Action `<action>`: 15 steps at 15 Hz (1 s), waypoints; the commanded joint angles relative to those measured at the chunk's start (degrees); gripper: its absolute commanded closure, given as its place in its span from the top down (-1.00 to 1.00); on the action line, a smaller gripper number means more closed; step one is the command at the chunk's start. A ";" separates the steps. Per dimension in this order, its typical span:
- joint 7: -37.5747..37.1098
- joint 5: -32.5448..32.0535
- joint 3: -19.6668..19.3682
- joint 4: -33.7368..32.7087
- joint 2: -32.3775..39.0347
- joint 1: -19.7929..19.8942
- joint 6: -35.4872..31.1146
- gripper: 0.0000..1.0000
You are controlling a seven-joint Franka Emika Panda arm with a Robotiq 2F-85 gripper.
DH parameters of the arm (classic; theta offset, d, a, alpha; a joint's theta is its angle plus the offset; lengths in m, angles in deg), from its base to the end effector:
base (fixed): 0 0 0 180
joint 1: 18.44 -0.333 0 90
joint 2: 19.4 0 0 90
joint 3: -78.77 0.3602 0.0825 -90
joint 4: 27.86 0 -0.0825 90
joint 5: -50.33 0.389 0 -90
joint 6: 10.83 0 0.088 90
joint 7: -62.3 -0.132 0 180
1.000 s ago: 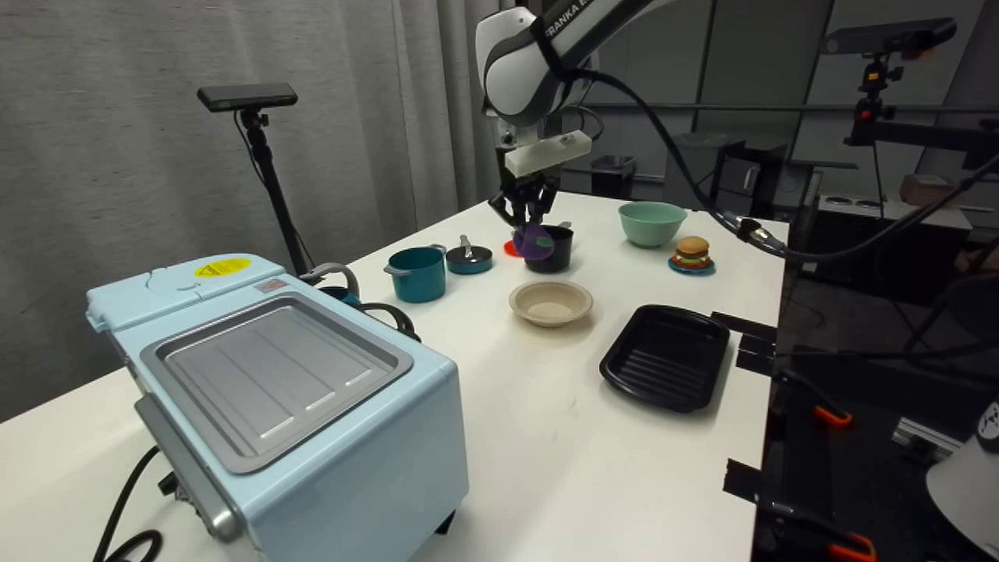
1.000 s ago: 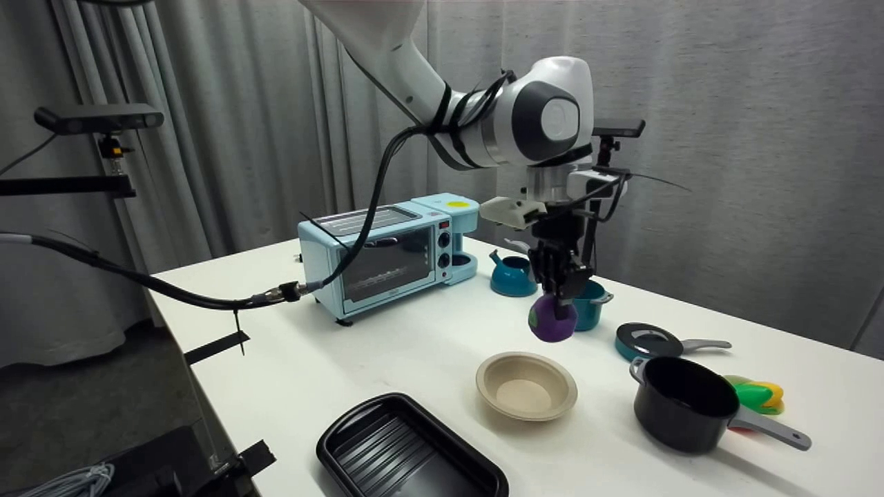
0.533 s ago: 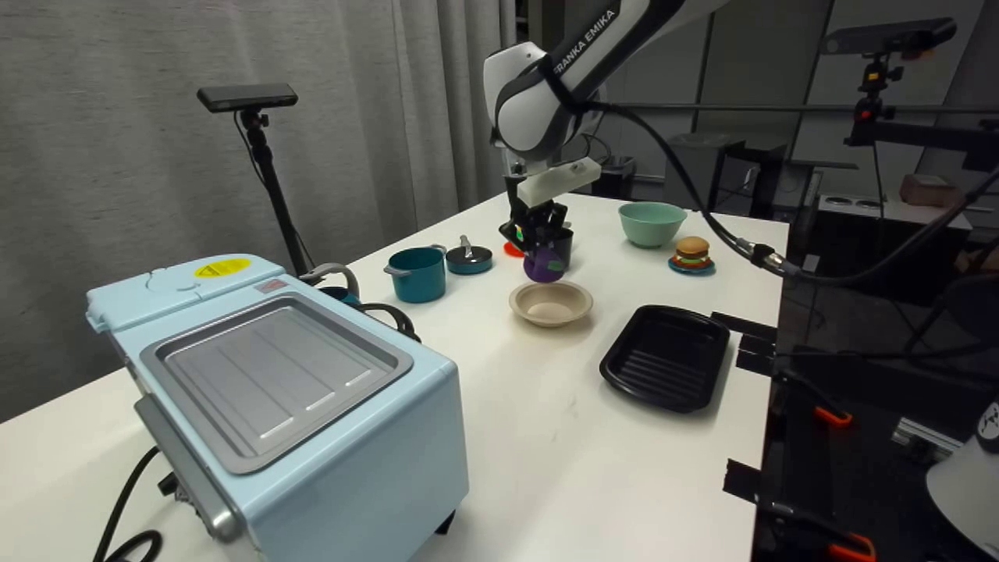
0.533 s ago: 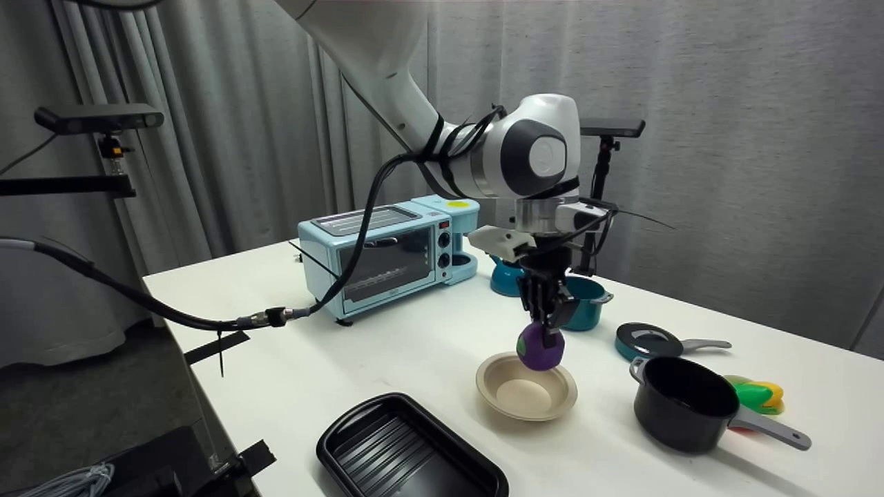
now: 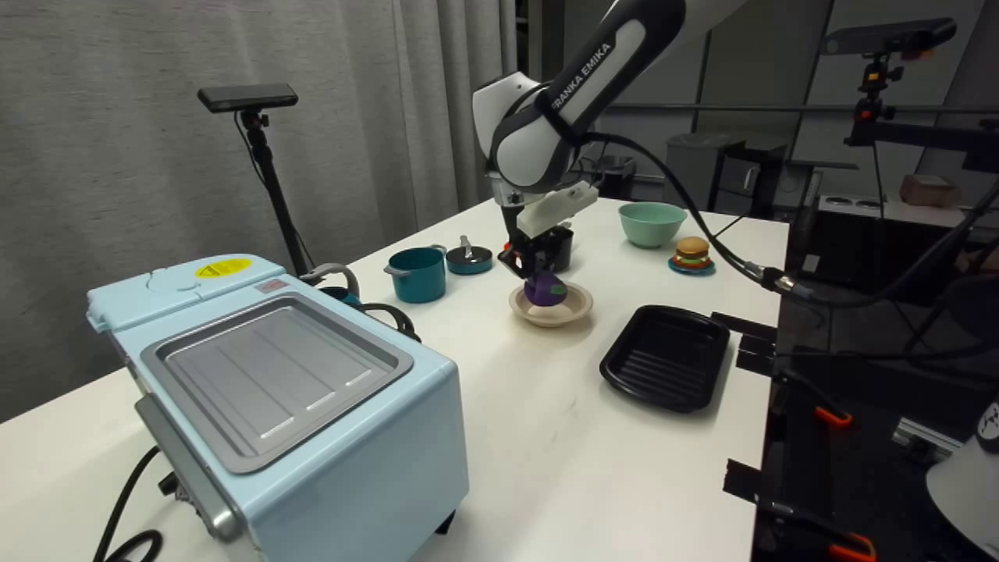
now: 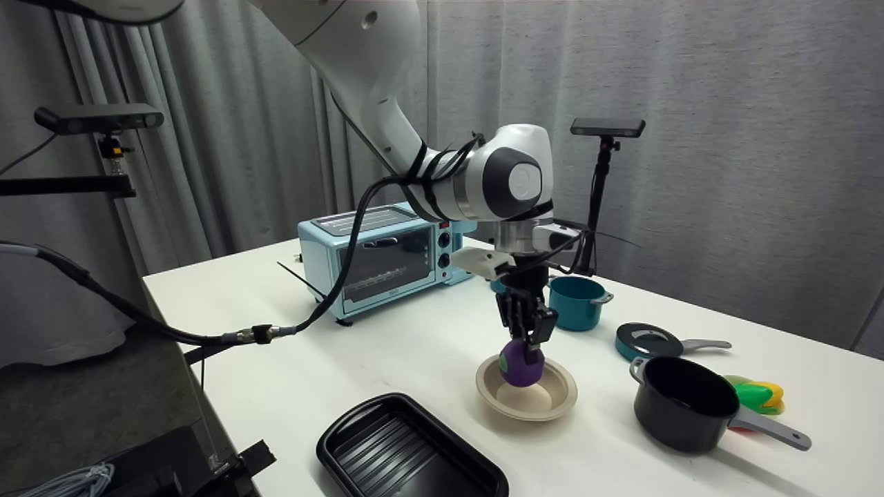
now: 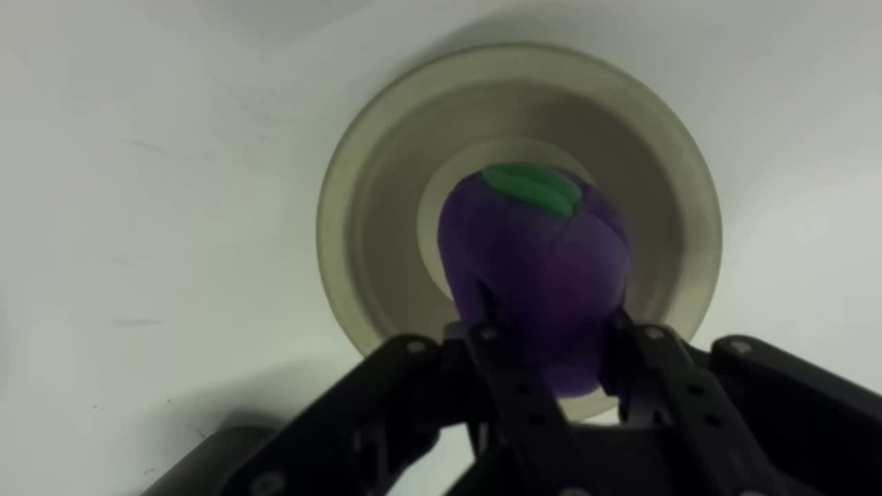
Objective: Pick up the purple plush toy and put it on the plate
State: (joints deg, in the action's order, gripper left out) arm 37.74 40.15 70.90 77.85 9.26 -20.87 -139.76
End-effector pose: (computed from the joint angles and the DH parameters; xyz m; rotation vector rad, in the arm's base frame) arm 0.6538 -0.0645 0.2606 2.8724 -0.5697 -0.0861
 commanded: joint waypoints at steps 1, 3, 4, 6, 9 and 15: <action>-1.12 -1.47 -0.78 0.44 0.29 -1.13 -1.46 0.26; -1.08 -1.39 -0.71 0.42 0.36 -1.27 -1.79 0.53; -1.18 -1.39 -0.71 0.46 0.34 -1.39 -1.89 0.72; -1.36 -1.37 -0.68 0.60 0.22 -1.60 -1.99 0.98; -1.62 -1.27 -0.64 0.87 -0.10 -1.90 -2.10 1.00; -0.81 -0.16 -0.14 -0.12 0.56 -1.48 -0.60 1.00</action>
State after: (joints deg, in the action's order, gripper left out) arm 36.82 39.88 70.89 77.83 9.79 -22.24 -140.47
